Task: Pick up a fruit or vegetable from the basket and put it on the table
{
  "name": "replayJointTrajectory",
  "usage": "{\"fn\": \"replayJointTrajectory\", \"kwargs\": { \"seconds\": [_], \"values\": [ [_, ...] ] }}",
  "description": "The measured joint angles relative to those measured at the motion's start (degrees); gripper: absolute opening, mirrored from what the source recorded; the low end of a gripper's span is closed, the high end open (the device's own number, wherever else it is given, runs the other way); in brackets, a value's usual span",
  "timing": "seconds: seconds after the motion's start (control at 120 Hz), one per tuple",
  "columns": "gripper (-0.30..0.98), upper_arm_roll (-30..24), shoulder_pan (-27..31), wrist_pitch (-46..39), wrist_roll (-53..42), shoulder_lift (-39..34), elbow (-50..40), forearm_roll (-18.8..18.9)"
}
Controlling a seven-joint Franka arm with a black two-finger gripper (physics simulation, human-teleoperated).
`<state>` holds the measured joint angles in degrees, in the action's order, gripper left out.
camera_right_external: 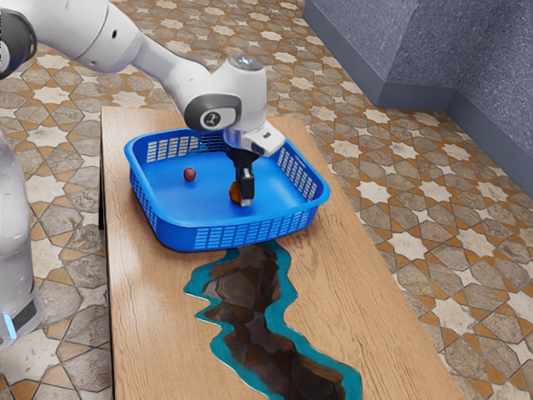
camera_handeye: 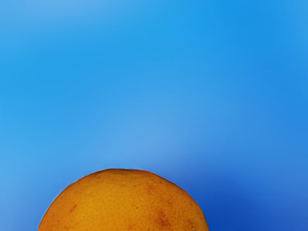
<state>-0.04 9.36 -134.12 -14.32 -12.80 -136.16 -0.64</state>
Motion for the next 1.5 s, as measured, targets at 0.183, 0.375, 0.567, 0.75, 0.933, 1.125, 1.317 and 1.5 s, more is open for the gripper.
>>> {"fn": "replayJointTrajectory", "kwargs": {
  "seconds": [0.183, 0.375, 0.567, 0.75, 0.933, 1.125, 1.317, 1.5],
  "values": [
    [0.68, 0.06, 0.13, -0.29, -0.3, 1.21, -0.01, 0.02],
    [0.49, 0.19, 0.13, -0.13, -0.48, 1.3, -0.01, -0.05],
    [0.34, 0.21, 0.13, 0.07, -0.26, 1.22, 0.03, 0.19],
    [0.31, 0.22, 0.13, 1.75, 0.28, -0.36, 1.3, 0.45],
    [0.31, -1.13, 0.08, 6.73, 0.92, -3.83, 5.17, 0.57],
    [0.31, -10.63, -0.07, 13.49, 2.07, -5.32, 11.94, 0.42],
    [0.31, -23.21, -0.24, 19.04, 4.07, -5.29, 17.88, -0.15],
    [0.32, -29.4, -0.53, 14.81, 6.64, 2.11, 18.61, -0.26]
  ]
}}
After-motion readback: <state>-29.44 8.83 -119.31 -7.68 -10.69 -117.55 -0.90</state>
